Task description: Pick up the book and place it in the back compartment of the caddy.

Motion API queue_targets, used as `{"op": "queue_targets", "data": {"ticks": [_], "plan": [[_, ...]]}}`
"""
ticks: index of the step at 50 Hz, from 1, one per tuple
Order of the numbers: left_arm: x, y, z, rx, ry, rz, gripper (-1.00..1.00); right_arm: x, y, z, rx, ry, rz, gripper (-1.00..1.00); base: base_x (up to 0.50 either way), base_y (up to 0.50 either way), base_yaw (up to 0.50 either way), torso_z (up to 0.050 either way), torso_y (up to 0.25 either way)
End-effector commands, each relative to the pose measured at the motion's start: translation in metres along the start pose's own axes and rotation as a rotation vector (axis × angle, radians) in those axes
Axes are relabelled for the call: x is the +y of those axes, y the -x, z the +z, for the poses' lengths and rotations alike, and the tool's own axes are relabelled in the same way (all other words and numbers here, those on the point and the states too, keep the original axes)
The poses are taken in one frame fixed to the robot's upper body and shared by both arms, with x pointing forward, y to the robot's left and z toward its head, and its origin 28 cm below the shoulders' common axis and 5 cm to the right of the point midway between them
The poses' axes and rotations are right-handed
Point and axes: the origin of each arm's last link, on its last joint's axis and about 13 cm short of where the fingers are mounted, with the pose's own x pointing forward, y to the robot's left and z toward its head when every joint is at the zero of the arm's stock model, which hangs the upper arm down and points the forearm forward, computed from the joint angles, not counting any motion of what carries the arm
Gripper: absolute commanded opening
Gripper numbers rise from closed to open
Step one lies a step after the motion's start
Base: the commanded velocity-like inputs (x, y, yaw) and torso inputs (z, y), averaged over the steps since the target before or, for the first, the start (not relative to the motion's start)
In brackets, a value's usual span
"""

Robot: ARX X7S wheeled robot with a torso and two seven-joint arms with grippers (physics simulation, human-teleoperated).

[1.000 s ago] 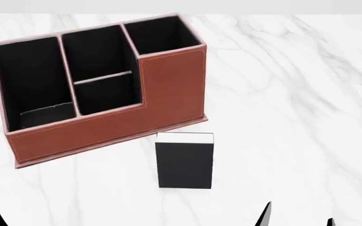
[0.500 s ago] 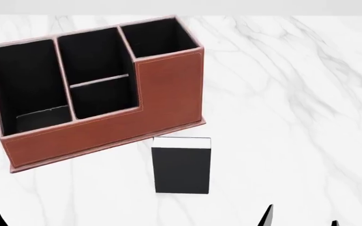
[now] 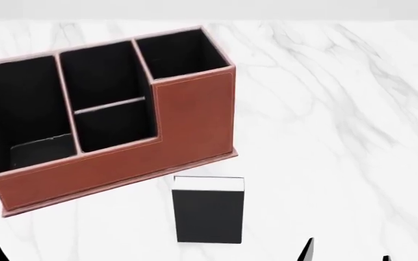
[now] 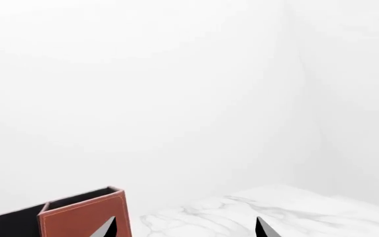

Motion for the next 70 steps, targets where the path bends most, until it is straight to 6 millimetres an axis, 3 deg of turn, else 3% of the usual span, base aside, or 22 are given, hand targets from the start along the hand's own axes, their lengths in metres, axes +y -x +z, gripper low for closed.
{"op": "queue_targets", "data": {"ticks": [1, 70], "plan": [[0.0001, -0.0001, 0.0001, 0.0, 0.001, 0.001, 1.0, 0.0002, -0.0002, -0.0004, -0.001, 0.002, 0.001, 1.0, 0.13, 0.0, 0.0, 0.0, 0.0], [0.0008, -0.0008, 0.0004, -0.004, 0.003, 0.01, 1.0, 0.0011, -0.0013, -0.0024, 0.005, 0.013, 0.007, 1.0, 0.13, 0.0, 0.0, 0.0, 0.0]]}}
